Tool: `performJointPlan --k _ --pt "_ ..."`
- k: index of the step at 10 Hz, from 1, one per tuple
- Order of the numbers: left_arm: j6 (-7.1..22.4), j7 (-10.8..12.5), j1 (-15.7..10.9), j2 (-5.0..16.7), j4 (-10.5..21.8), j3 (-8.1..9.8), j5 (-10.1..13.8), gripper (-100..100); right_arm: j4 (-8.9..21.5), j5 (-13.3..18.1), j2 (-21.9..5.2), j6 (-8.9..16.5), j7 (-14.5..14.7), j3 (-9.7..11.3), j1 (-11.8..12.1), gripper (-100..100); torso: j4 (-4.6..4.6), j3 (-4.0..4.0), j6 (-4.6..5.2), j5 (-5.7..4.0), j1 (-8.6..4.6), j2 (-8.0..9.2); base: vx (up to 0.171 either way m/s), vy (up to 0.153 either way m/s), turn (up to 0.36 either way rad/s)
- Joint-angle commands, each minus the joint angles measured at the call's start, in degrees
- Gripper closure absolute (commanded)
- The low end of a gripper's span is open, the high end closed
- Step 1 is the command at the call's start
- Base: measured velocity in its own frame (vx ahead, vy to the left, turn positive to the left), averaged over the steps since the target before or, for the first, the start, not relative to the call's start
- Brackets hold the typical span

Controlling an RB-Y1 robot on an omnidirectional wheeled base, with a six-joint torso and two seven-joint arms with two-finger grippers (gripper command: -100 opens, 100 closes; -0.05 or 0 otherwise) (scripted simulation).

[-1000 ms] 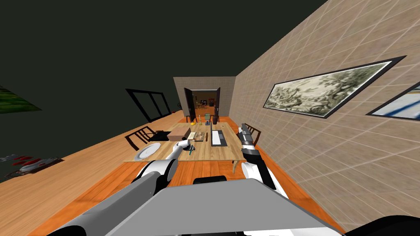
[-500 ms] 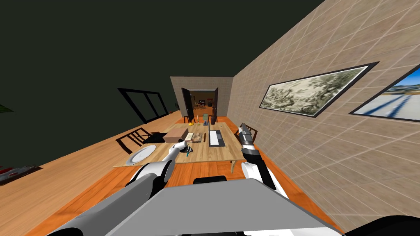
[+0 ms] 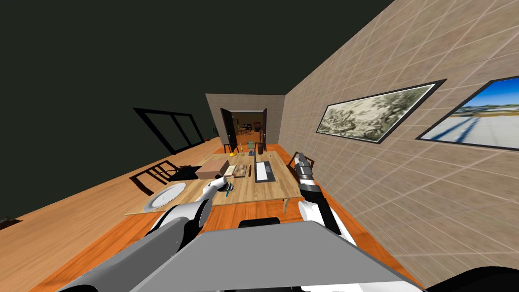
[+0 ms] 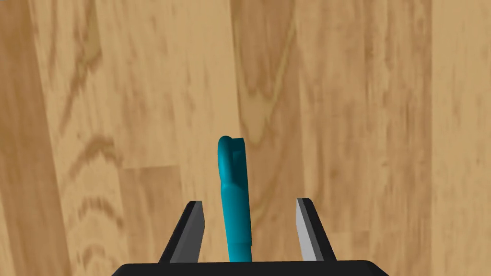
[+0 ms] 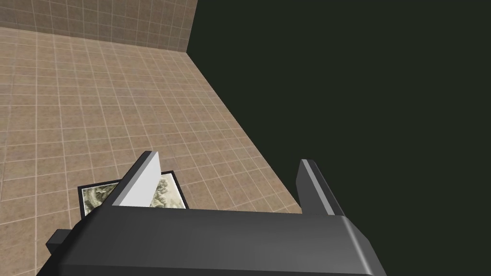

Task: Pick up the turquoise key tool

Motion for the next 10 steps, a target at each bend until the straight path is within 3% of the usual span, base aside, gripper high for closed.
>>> performJointPlan --k 1,4,5,6,7,10 --pt "0.0 0.0 0.0 0.0 0.0 0.00 0.0 100 0.0 0.0 0.0 0.0 0.0 0.0 0.0 0 0.00 0.00 0.00 0.00 0.00 0.00 0.003 -0.001 0.024" --pt "-0.3 0.1 -0.1 0.2 -0.1 0.09 0.0 100 0.0 0.0 0.0 0.0 0.0 0.0 0.0 0 -0.13 -0.11 0.14 0.14 0.15 -0.09 0.000 0.000 0.000" --pt "-0.3 0.1 -0.1 0.2 -0.1 0.07 0.0 0 0.0 0.0 0.0 0.0 0.0 0.0 0.0 0 -0.12 -0.10 0.12 0.13 0.16 -0.09 0.000 0.000 0.000" --pt "1.5 2.3 -0.6 -1.5 -1.9 -1.23 -1.5 100 0.0 0.0 0.0 0.0 0.0 0.0 0.0 0 -0.11 -0.10 0.12 0.13 0.16 -0.09 -0.022 0.043 0.168" --pt "1.5 2.3 -0.6 -1.5 0.1 -1.23 -1.5 100 0.0 0.0 0.0 0.0 0.0 0.0 0.0 0 -0.10 -0.09 -0.03 0.56 0.48 -0.07 -0.012 0.067 0.012" --pt "1.9 3.2 -1.1 -2.2 -2.2 -1.76 -2.1 100 0.0 0.0 0.0 0.0 0.0 0.0 0.0 0 -0.34 -0.30 0.09 0.88 0.91 -0.26 -0.011 0.016 0.022"
